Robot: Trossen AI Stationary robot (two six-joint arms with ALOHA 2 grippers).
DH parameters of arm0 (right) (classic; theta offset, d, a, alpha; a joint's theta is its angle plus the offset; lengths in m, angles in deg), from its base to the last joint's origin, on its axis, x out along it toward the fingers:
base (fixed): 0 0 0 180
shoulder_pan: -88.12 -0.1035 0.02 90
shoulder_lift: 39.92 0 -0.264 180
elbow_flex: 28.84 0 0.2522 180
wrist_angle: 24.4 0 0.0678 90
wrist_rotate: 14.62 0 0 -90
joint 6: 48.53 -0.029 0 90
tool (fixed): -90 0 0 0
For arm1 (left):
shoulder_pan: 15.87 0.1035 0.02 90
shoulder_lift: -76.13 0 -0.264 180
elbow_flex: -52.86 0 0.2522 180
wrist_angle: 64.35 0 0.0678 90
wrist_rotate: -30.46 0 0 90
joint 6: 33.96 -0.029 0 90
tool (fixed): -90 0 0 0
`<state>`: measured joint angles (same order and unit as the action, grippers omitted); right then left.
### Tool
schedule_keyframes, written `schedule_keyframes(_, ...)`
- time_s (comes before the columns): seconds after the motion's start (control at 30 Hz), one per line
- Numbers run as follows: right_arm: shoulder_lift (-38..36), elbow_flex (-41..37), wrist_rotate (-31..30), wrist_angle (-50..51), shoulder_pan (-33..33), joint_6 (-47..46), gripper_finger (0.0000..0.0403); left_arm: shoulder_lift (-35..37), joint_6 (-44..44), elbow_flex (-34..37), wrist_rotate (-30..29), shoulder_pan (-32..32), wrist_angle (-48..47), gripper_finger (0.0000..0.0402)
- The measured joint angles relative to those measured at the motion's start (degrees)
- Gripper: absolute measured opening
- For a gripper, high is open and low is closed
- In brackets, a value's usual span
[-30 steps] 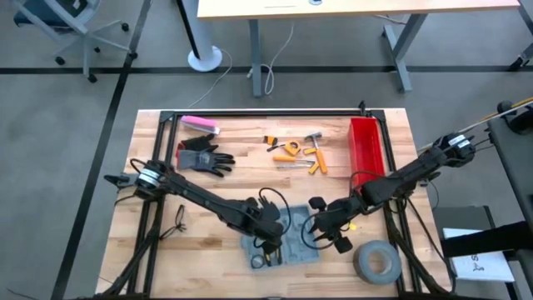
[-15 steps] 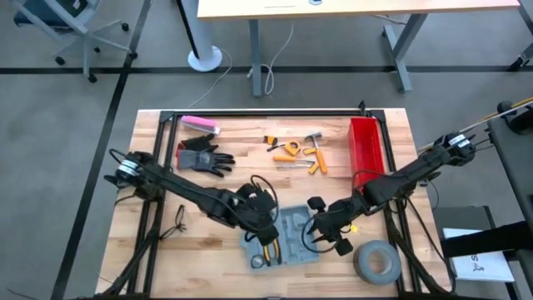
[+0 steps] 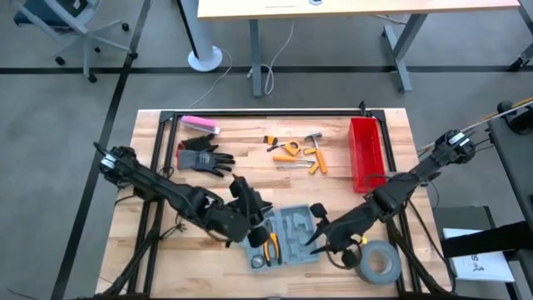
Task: Prefit tool cases
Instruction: Put the pliers into the pre-fit tool case
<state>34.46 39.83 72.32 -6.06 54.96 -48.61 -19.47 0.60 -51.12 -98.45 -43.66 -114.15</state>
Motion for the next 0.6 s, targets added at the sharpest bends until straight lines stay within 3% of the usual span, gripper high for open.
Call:
schedule_keyframes(0.3, -5.1, -0.2, 0.0, -4.2, 1.7, 4.0, 0.0105, 0.2, -20.0, 0.0, 2.5, -1.3, 18.6, 0.0009)
schedule_keyframes(0.6, -10.9, -0.1, 0.0, -4.1, 4.2, 2.3, 0.0111, 0.2, -41.1, 0.0, 6.0, -1.3, 33.7, 0.0014)
